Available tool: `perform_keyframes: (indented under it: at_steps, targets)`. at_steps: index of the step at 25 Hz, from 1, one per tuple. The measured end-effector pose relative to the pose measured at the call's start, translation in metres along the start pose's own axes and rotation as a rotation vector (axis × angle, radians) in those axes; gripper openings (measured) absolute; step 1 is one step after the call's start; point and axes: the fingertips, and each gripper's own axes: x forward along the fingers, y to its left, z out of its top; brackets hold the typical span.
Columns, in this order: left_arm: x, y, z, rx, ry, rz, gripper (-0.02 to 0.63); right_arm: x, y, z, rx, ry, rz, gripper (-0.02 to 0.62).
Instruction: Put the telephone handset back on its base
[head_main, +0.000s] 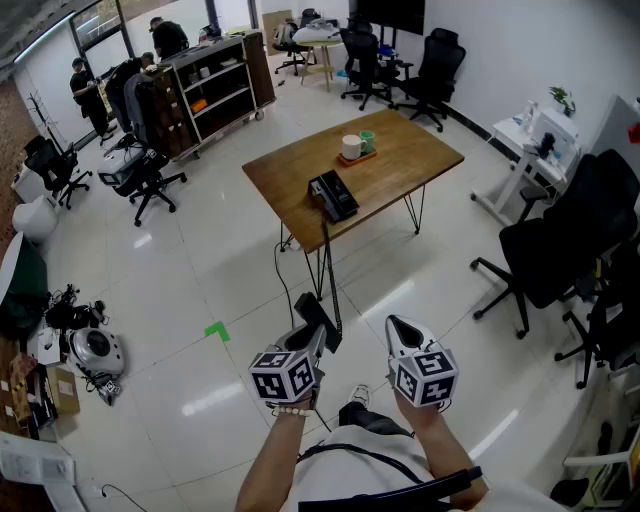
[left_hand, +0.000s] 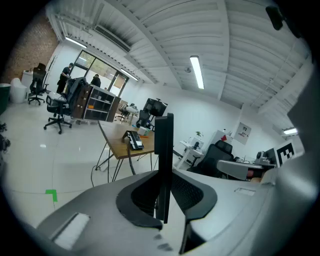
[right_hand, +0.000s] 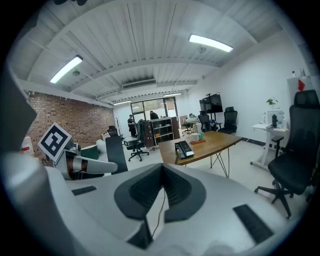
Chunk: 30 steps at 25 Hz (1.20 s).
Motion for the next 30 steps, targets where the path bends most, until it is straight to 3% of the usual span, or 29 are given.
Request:
perform_keyframes:
  at_steps: [15,30]
  targets:
    - [0.014,0.014,0.012,-0.01,-0.002,0.004,0.075,0.018,-0.011,0.006,0.013,0.0,-0.005,0.003]
    - [0.085,0.038,0.037,-0.101,-0.002,0.025,0.075,0.08,-0.074,0.031,0.056,-0.018,0.052,0.002]
